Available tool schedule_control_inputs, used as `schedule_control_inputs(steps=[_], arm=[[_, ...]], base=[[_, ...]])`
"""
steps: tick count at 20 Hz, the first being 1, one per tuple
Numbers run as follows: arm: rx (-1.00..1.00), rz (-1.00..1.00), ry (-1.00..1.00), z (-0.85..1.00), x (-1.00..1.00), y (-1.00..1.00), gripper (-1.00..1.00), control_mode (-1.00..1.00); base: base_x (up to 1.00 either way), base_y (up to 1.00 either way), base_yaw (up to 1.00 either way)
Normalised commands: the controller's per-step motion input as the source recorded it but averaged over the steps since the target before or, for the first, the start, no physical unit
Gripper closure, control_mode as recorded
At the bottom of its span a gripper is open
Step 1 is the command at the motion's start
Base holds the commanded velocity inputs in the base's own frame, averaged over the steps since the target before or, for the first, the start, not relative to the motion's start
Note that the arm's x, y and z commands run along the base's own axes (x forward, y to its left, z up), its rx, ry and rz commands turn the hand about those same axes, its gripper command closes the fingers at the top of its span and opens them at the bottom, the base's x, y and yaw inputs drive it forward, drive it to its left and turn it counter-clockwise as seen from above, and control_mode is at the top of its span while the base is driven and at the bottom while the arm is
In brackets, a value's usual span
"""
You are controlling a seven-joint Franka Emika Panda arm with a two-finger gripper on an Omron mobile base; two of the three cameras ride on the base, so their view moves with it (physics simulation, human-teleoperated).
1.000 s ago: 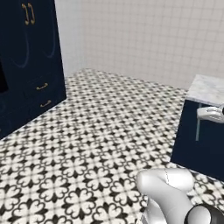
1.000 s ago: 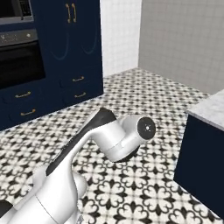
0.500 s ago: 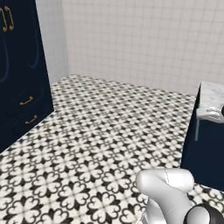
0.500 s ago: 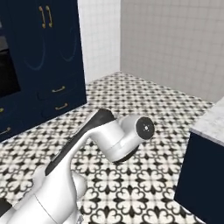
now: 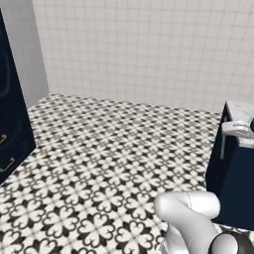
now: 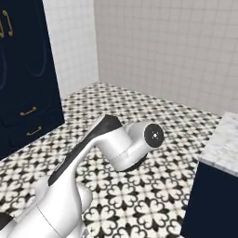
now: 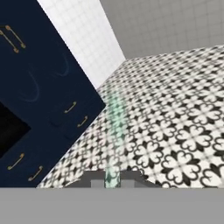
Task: Take a straw from the drawer in front and place it inside the glass cup on the dining counter.
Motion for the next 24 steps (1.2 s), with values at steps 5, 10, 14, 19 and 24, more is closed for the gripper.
schedule_control_inputs(steps=[5, 10, 14, 19, 24], arm=[[0.00, 0.00, 0.00, 0.00, 0.00, 0.00, 1.00, 1.00], [0.00, 0.00, 0.00, 0.00, 0.00, 0.00, 1.00, 1.00], [0.00, 0.00, 0.00, 0.00, 0.00, 0.00, 1.00, 1.00], [0.00, 0.00, 0.00, 0.00, 0.00, 0.00, 1.00, 1.00], [0.00, 0.00, 0.00, 0.00, 0.00, 0.00, 1.00, 1.00]], base=[[1.00, 0.44, -0.31], [1.00, 0.47, -0.31], [1.00, 0.38, -0.35], [1.00, 0.35, -0.38], [1.00, 0.35, -0.39]])
